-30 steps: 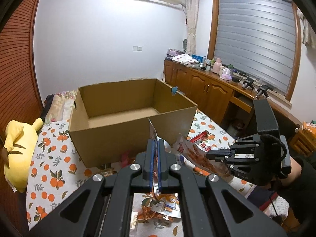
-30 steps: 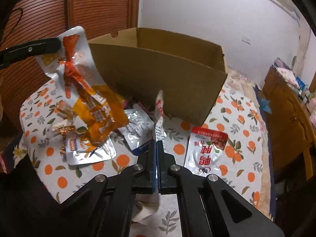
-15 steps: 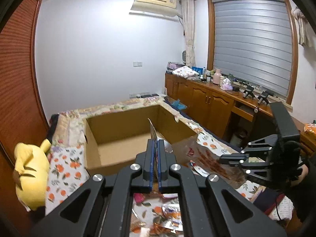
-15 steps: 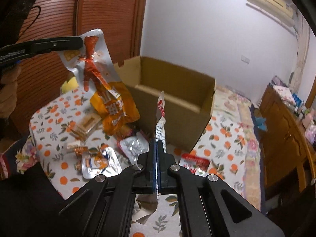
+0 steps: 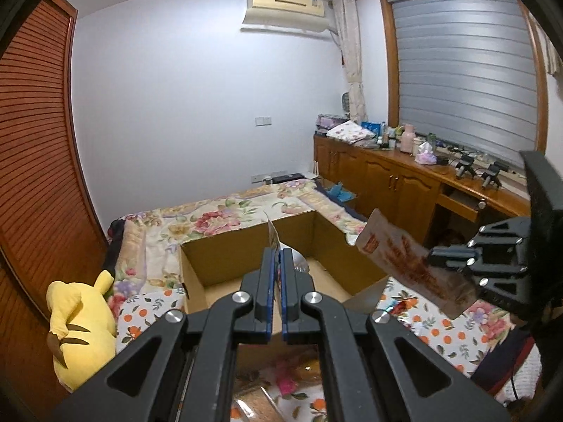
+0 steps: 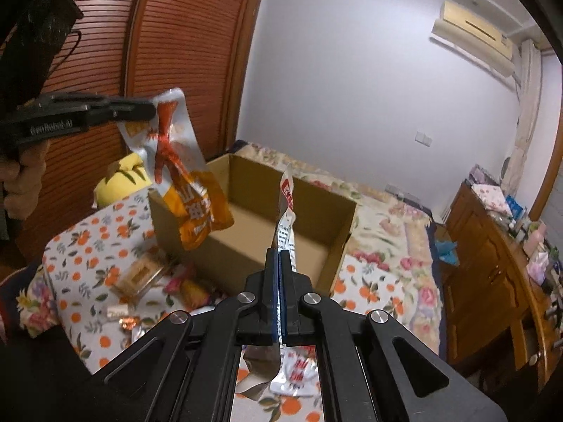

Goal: Organize snacks
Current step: 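Carry both packets over the box and open both tools to drop them, then move both tools back to the snacks beside the box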

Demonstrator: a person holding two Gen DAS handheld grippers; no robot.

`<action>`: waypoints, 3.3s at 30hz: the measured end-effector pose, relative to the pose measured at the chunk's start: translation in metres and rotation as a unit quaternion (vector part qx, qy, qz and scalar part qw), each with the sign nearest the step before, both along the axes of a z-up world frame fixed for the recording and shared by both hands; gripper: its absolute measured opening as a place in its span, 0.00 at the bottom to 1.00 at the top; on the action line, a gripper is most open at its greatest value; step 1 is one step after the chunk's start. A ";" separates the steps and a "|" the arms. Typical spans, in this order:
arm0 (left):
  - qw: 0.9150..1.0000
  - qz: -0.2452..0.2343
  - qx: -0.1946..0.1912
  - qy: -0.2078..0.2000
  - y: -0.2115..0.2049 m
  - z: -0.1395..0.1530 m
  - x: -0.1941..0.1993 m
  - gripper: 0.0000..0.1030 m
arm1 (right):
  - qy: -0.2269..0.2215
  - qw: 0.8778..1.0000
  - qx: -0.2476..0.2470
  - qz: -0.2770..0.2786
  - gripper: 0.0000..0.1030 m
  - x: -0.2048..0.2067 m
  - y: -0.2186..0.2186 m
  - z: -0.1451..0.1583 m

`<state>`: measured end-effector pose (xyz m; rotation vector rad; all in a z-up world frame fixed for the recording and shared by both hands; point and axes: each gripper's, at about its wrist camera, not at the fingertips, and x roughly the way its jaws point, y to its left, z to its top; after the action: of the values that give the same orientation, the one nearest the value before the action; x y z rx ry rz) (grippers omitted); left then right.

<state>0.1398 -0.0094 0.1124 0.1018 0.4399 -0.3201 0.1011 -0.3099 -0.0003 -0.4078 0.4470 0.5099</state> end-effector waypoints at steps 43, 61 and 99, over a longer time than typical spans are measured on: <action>0.996 0.015 0.015 0.089 0.001 -0.069 0.149 0.02 | 0.092 0.995 -0.031 0.025 0.00 0.168 0.072 -0.068; 0.998 0.003 -0.011 0.060 0.017 -0.062 0.071 0.38 | 0.067 0.996 0.060 -0.001 0.11 0.087 0.024 -0.043; 0.981 0.051 -0.016 0.185 0.034 -0.193 -0.003 0.70 | 0.151 0.978 0.047 -0.138 0.62 0.062 -0.069 -0.166</action>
<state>0.1367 0.0247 -0.0803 -0.0134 0.8062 -0.2440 0.1632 -0.3791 -0.1662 -0.1723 0.7584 0.3202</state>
